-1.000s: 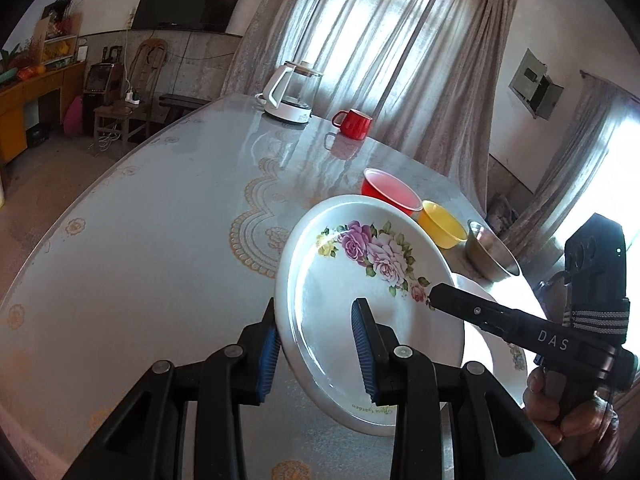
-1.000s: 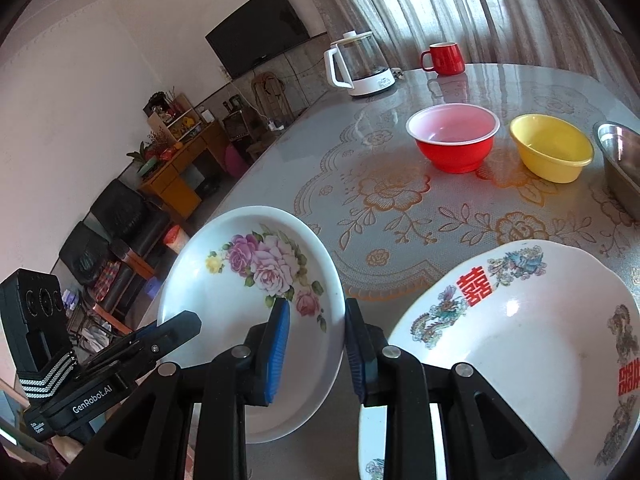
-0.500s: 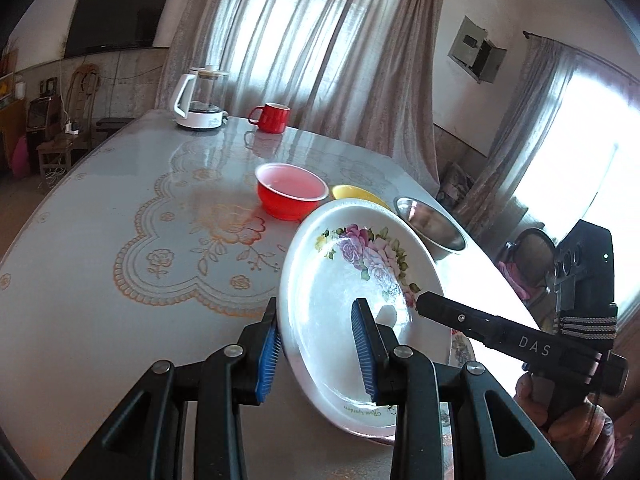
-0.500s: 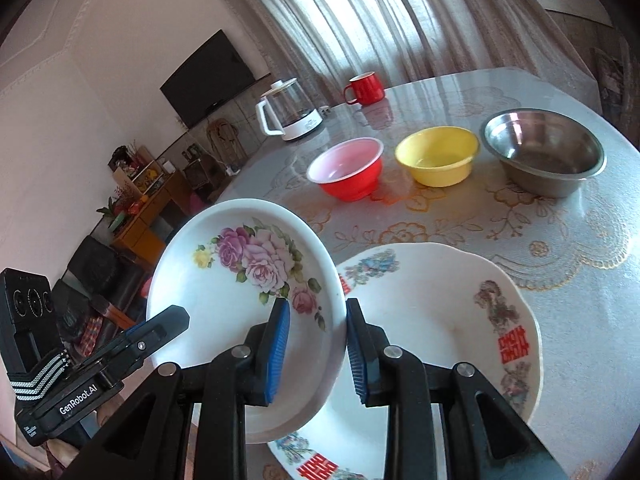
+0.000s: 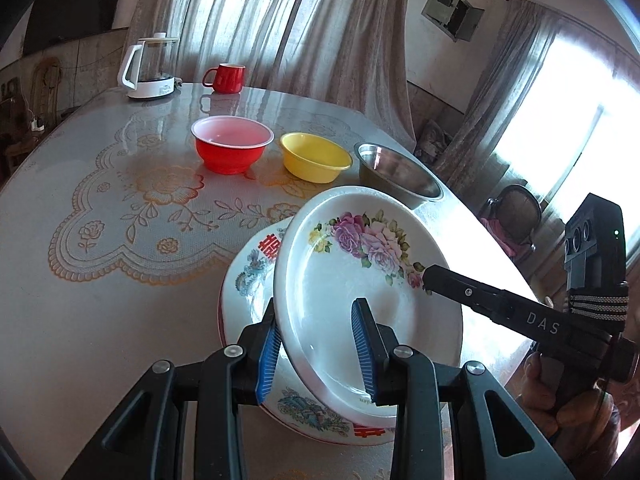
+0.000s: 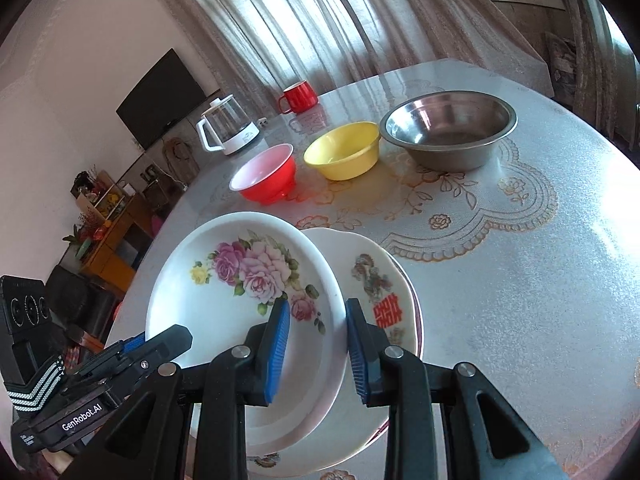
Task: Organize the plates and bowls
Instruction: 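Lower the pink-rose plate onto the stacked plates with the left tool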
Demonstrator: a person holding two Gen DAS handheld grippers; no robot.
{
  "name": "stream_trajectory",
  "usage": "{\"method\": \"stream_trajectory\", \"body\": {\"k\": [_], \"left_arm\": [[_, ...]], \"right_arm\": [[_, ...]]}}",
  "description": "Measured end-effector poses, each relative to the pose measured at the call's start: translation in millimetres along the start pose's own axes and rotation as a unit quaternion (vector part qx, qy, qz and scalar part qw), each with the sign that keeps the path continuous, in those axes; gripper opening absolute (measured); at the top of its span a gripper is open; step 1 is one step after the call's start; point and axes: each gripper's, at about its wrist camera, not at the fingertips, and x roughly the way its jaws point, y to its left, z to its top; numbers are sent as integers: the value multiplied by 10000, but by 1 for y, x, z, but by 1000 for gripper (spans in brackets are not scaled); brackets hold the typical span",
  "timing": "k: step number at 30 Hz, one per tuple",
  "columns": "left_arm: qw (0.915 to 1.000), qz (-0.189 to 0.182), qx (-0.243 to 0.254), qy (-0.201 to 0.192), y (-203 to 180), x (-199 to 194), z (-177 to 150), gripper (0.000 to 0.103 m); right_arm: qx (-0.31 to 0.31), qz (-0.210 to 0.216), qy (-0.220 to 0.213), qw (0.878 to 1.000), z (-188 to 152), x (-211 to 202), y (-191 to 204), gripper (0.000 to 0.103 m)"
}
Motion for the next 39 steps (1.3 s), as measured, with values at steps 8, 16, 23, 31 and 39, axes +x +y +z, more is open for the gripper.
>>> {"method": "stream_trajectory", "body": {"k": [8, 16, 23, 31, 39], "left_arm": [[9999, 18, -8, 163, 2, 8, -9, 34], [9998, 31, -95, 199, 7, 12, -9, 34], [9998, 53, -133, 145, 9, 10, -8, 34], [9998, 12, -158, 85, 11, 6, -9, 33], [9996, -61, 210, -154, -8, -8, -7, 33]], "right_arm": [[-81, -212, 68, 9997, -5, 4, -2, 30], [-117, -294, 105, 9994, -8, 9, -1, 35], [-186, -271, 94, 9994, -8, 13, 2, 45], [-280, -337, 39, 9990, -10, 15, 5, 52], [-196, -432, 35, 9989, -6, 21, 6, 55]]}}
